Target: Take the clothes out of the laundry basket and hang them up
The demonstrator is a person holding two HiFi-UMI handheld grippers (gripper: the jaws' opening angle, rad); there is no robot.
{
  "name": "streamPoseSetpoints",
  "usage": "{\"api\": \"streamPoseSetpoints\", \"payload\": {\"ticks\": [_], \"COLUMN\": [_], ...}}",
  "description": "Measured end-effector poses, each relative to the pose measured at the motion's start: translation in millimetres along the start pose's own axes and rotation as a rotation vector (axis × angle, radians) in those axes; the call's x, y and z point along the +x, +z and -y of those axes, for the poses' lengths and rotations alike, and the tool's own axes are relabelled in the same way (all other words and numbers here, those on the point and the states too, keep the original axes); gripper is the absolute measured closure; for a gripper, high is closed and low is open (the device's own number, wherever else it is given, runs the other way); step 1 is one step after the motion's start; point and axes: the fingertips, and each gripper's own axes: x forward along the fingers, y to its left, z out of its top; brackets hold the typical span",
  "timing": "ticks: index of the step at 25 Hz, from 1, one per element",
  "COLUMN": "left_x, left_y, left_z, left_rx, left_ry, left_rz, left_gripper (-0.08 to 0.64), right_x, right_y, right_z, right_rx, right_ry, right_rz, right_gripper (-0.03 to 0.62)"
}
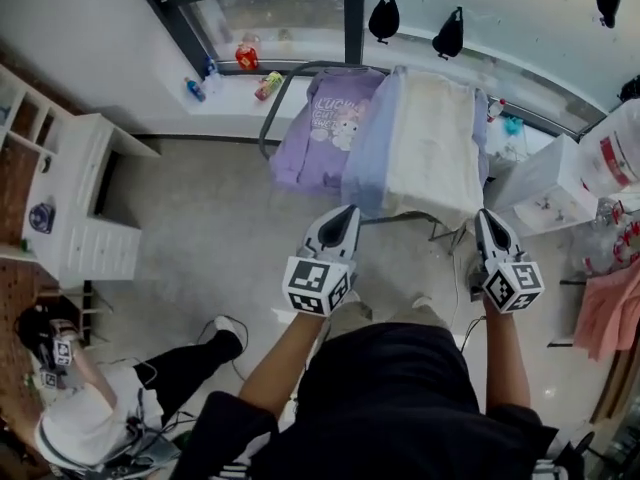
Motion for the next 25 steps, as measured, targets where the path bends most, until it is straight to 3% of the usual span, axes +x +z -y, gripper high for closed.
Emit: {"api": "streamPoseSetpoints", "payload": {"ticks": [3,8,19,25], "left_x": [-6,1,14,17], "left_y": [-1,8,6,-3], "left_z": [14,49,145,177], "left_rx": [0.020,0.116,0.164,0.187], "left_ry": [0.011,0.020,0.031,0.044], "left_rz": [0.006,0.056,0.055,0.044], "left_gripper": [0.554,0.554,0.554,0.554], "right_x": [-22,-63,-146,-170], "right_y": [17,36,32,24], "right_z": [12,28,77,96], "right_rx": [-0.064,-0.153,-0.099,-0.075], "right_ry": [-0.038,-0.073,-0.084,-0.089], "right_rz": [0.043,0.120,0.137,0.140], "right_gripper": [0.592,0.592,0.594,0.594]}}
